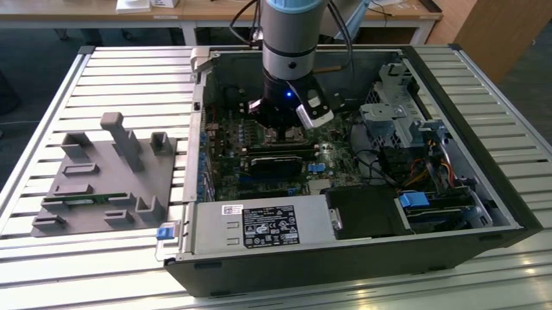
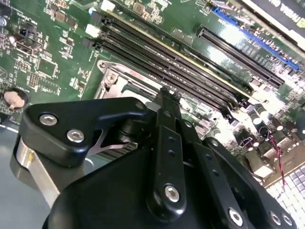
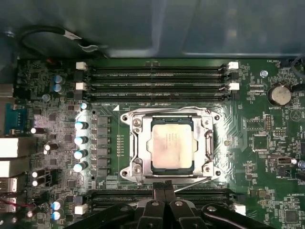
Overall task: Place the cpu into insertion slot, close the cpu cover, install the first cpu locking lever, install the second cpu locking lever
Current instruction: 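Install the second cpu locking lever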
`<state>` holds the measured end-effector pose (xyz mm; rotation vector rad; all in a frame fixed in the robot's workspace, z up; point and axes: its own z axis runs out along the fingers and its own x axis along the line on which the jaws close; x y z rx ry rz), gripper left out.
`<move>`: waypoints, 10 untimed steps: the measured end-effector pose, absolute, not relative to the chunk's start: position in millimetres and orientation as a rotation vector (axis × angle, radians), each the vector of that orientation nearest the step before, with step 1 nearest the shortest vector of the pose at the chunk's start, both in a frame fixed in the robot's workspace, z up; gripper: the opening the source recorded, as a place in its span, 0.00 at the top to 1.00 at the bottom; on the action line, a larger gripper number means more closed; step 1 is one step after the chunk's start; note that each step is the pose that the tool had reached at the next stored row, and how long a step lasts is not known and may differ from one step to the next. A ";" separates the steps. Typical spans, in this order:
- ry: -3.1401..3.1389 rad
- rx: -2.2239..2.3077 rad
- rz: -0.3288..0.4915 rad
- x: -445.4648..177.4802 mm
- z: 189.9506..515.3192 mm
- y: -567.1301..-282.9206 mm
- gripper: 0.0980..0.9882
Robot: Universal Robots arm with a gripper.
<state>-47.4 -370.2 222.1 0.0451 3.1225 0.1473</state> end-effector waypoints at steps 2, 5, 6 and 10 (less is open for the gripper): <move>3.122 0.045 0.154 -49.8 222.1 -372.0 0.99; 3.122 0.045 0.160 -54.7 221.8 -373.7 0.99; 3.122 0.045 0.162 -55.5 221.4 -373.7 0.99; 3.122 0.045 0.169 -55.8 216.1 -373.7 0.99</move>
